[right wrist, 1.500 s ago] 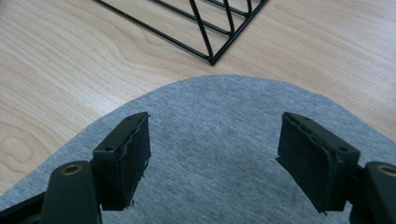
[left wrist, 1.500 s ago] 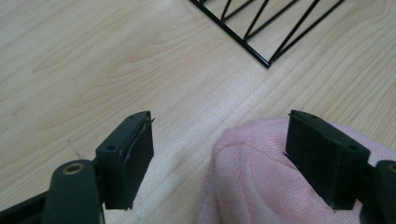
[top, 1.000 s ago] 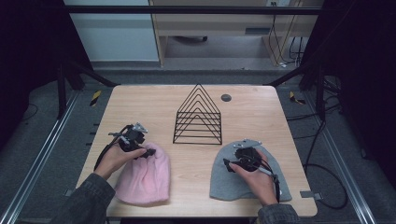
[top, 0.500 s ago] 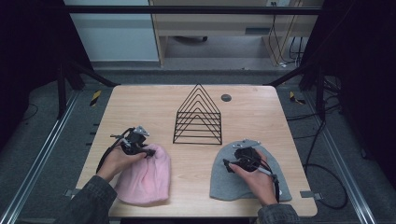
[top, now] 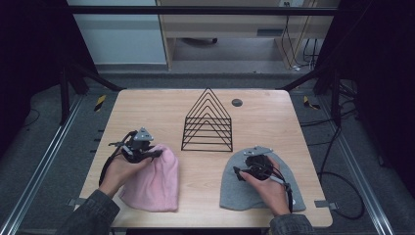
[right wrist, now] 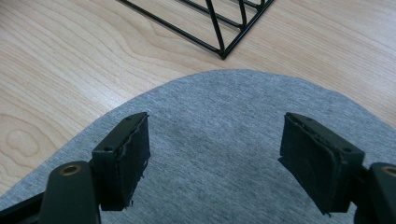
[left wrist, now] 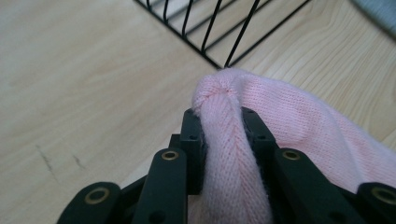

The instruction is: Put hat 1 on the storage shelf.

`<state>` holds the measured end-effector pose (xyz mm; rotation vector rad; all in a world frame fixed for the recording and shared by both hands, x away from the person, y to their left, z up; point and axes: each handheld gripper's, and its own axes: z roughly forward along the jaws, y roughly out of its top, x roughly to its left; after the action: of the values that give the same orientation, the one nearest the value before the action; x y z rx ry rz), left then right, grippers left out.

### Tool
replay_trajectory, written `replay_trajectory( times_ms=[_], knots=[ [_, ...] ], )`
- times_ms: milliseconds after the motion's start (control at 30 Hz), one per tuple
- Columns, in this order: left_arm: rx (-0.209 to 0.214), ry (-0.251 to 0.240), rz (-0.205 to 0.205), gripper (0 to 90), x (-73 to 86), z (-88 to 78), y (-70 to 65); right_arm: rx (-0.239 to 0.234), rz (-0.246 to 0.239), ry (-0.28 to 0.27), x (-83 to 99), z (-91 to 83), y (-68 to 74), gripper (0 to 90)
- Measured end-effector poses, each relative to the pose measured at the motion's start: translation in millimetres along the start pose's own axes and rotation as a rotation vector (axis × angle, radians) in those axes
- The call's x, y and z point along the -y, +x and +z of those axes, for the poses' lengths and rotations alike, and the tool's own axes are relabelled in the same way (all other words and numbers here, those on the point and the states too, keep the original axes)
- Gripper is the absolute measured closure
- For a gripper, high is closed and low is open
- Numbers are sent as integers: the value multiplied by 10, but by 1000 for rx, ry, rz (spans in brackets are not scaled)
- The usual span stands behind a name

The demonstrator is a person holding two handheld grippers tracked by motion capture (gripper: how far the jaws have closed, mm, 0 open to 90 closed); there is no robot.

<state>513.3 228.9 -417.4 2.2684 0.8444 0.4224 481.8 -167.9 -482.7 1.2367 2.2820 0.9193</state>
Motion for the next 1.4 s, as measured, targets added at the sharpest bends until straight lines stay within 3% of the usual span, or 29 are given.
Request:
replay_trajectory(
  times_ms=[167,433,600,733,900,1033,1400],
  knots=[
    [-9,-77,53,741,-125,-249,-122,18,0,2,0,3,14,231],
    [-14,-161,76,745,-228,-541,-224,-22,-6,-83,-112,-105,123,237],
    [-38,-185,107,746,-334,-698,-248,-71,-74,-114,-275,-189,279,270],
    [-38,-209,89,746,-402,-744,-205,-105,-108,-149,-417,-273,437,288],
    [-40,-230,82,746,-509,-814,-169,-138,-156,-154,-576,-278,606,295],
    [-40,-243,92,746,-597,-873,-154,-167,-170,-165,-704,-247,725,307],
    [-30,-304,65,744,-917,-1044,-123,-268,-190,-185,-945,-59,1055,354]
  ],
)
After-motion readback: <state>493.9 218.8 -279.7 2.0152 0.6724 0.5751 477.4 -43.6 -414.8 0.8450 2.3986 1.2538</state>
